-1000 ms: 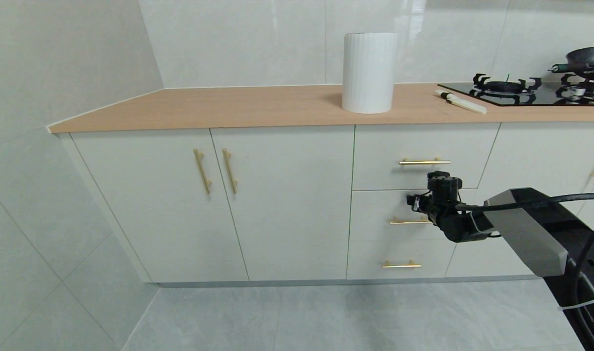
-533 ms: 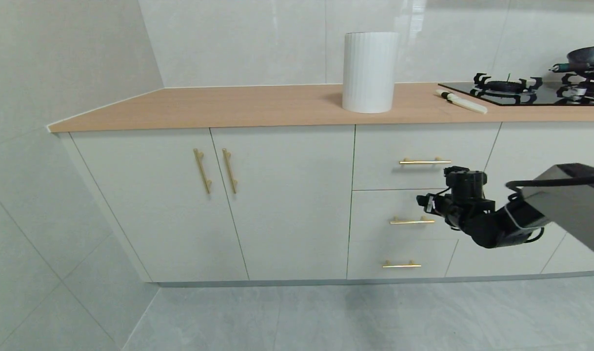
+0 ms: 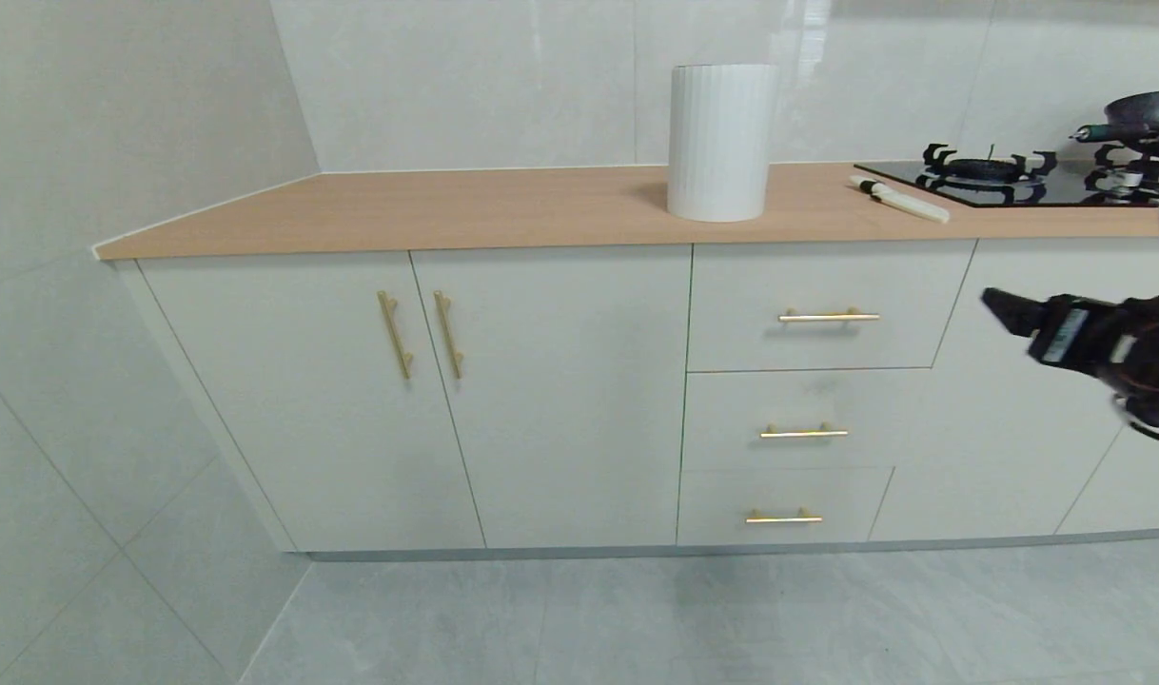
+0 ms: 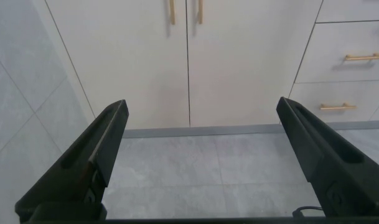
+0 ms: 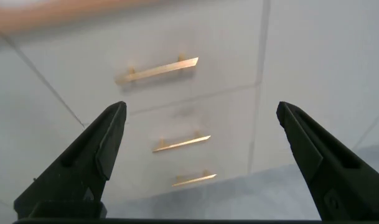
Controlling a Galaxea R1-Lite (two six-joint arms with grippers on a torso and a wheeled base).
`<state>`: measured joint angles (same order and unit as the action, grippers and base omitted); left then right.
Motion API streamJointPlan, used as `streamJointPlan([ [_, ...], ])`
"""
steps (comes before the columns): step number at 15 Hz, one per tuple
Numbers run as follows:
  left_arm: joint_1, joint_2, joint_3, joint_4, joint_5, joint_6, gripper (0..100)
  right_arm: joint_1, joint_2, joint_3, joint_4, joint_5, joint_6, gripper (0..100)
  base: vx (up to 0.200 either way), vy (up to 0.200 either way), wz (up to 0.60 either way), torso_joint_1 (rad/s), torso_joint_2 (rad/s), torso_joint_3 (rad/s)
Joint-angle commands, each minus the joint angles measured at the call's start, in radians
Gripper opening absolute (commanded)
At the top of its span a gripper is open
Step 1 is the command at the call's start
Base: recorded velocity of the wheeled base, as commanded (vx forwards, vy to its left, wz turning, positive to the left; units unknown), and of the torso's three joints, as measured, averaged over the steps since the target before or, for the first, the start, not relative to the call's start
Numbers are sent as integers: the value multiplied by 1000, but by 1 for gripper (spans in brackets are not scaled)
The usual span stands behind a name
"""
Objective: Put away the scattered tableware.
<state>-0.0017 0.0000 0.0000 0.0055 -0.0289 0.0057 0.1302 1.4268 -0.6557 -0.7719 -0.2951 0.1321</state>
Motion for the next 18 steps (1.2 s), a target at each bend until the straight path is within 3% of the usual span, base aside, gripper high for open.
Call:
streamJointPlan([
  [1, 0, 0, 0, 1, 1, 0, 100, -3, -585, 162, 235, -18, -129, 100, 0, 0, 0, 0, 0, 0],
  [4, 0, 0, 0, -1, 0, 0, 100, -3, -937, 160, 615, -130, -276, 100, 0, 0, 0, 0, 0, 0],
  [8, 0, 0, 0, 1, 0, 0, 100, -40, -1188, 162, 835, -168, -336, 100, 0, 0, 0, 0, 0, 0],
  [16, 0, 0, 0, 1, 0, 0, 100, -136, -1427, 490, 839, -174, -325, 100, 0, 0, 0, 0, 0, 0],
  [17, 0, 0, 0, -1, 0, 0, 100, -136, -1427, 531, 816, -153, -295, 100, 0, 0, 0, 0, 0, 0],
  [18, 0, 0, 0, -1, 0, 0, 100, -135, -1427, 619, 749, -30, -241, 100, 0, 0, 0, 0, 0, 0],
])
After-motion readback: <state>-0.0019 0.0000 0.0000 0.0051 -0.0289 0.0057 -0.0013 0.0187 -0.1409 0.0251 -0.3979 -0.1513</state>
